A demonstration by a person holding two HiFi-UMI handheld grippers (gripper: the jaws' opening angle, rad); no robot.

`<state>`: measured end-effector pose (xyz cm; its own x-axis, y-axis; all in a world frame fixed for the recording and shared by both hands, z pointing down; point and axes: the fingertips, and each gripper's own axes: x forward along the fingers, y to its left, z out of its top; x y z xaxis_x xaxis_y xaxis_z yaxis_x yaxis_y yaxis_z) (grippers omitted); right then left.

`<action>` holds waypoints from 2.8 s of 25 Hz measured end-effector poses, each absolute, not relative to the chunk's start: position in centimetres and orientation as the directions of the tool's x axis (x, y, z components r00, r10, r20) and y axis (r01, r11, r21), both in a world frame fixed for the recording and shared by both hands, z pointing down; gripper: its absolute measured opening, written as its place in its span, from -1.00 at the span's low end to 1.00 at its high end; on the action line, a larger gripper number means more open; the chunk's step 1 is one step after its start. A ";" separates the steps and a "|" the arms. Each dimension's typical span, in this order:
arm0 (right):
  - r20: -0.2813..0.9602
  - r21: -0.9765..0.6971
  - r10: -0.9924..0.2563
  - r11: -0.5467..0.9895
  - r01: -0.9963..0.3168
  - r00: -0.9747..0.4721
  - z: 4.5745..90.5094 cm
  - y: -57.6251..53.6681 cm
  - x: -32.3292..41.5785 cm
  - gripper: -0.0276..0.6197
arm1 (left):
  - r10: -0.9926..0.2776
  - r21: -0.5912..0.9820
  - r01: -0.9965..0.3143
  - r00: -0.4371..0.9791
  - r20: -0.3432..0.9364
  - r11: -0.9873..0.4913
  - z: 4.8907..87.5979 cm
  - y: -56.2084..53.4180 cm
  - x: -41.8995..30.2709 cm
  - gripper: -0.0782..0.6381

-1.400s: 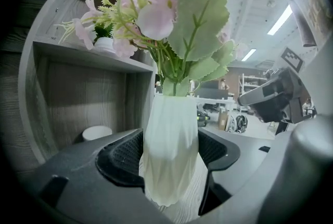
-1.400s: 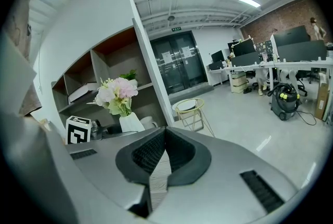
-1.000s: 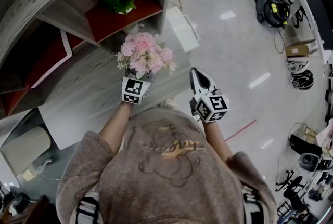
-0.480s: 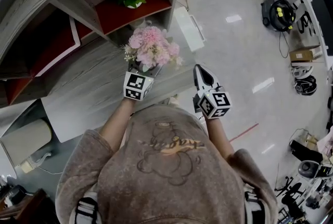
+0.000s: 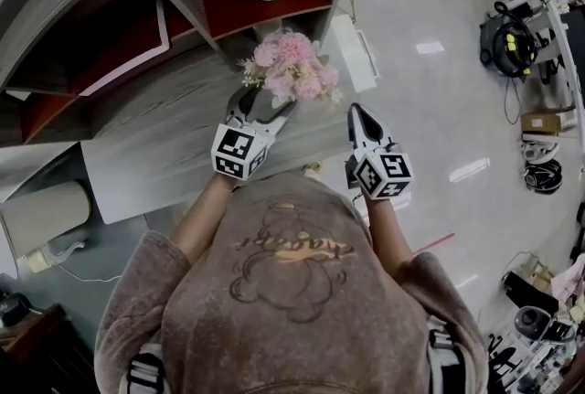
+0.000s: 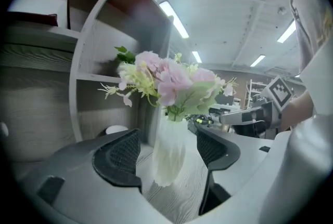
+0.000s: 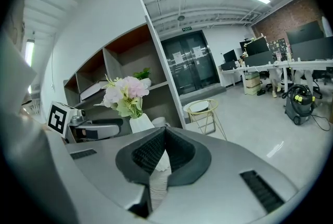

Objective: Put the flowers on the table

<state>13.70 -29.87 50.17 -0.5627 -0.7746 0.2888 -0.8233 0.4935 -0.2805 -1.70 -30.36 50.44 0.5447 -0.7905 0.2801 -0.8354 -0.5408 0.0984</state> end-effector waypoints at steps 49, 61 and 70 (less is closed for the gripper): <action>0.256 -0.213 -0.755 0.564 -0.798 -0.603 49.0 -28.0 10.5 -0.92 | -0.923 0.182 -0.943 0.314 0.224 -0.277 48.1 -26.3 -9.0 -0.73; 0.270 -0.219 -0.740 0.576 -0.788 -0.616 49.4 -27.8 9.6 -0.92 | -0.919 0.177 -0.941 0.323 0.226 -0.287 48.1 -26.5 -8.8 -0.73; 0.282 -0.213 -0.737 0.576 -0.789 -0.614 49.7 -28.0 9.7 -0.92 | -0.909 0.186 -0.935 0.341 0.241 -0.302 48.6 -26.4 -8.6 -0.73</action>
